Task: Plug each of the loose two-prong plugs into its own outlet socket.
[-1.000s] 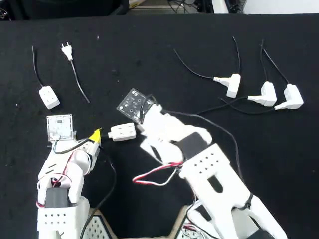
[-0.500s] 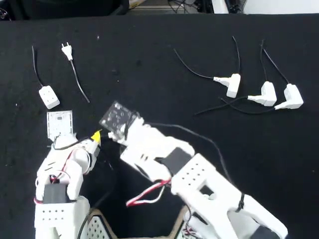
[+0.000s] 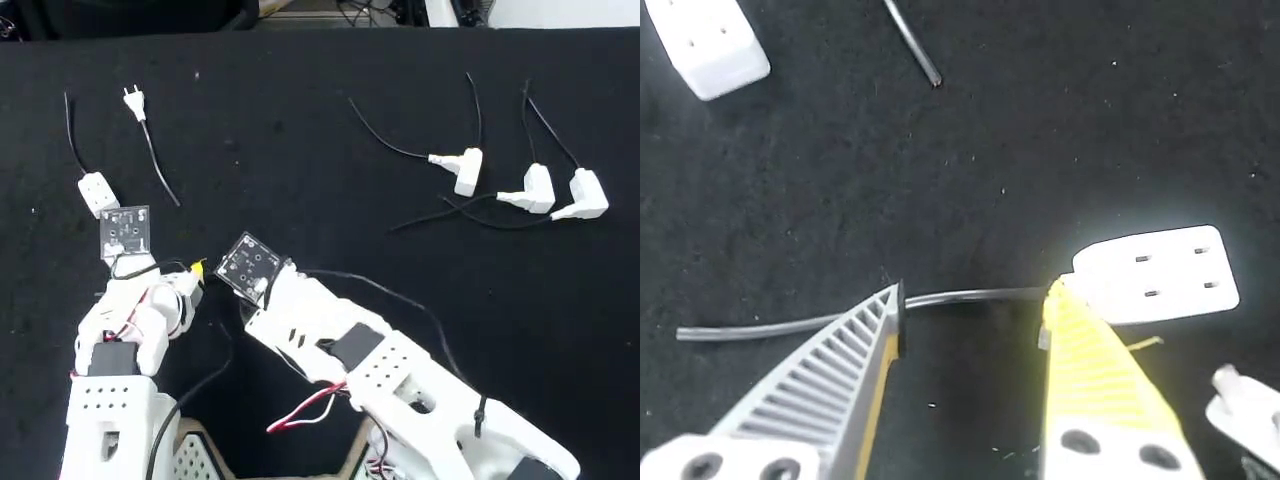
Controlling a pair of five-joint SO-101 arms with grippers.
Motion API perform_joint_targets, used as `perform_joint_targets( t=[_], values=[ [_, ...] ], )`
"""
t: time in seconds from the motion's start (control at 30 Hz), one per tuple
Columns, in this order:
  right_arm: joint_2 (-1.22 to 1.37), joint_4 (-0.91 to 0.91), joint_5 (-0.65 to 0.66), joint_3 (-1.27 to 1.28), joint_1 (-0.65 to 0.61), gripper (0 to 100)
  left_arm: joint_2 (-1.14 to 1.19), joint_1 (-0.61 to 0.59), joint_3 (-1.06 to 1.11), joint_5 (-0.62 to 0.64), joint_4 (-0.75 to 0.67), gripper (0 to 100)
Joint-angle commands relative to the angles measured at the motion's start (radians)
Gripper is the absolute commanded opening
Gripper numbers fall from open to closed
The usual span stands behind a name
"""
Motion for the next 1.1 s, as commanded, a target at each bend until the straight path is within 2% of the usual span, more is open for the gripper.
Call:
perform_joint_targets(
  t=[0.0, 0.13, 0.3, 0.43, 0.57, 1.07],
  values=[
    [-0.031, -0.043, -0.018, -0.001, -0.017, 1.1, 0.000, 0.013, -0.076, 0.112, -0.020, 24],
    [0.035, -0.055, -0.087, -0.019, -0.048, 1.1, 0.000, 0.013, -0.053, 0.198, -0.097, 24],
    [0.150, -0.121, -0.095, -0.054, -0.069, 1.1, 0.000, 0.015, -0.007, 0.253, -0.178, 24],
    [0.162, -0.118, -0.095, -0.087, -0.069, 1.1, 0.000, 0.094, 0.028, 0.241, -0.196, 24],
    [0.077, -0.035, -0.095, -0.094, -0.069, 1.1, 0.002, 0.170, 0.054, 0.126, -0.195, 24],
    [-0.288, 0.011, -0.095, 0.065, -0.064, 1.1, 0.002, 0.174, 0.061, 0.098, -0.195, 24]
  ],
)
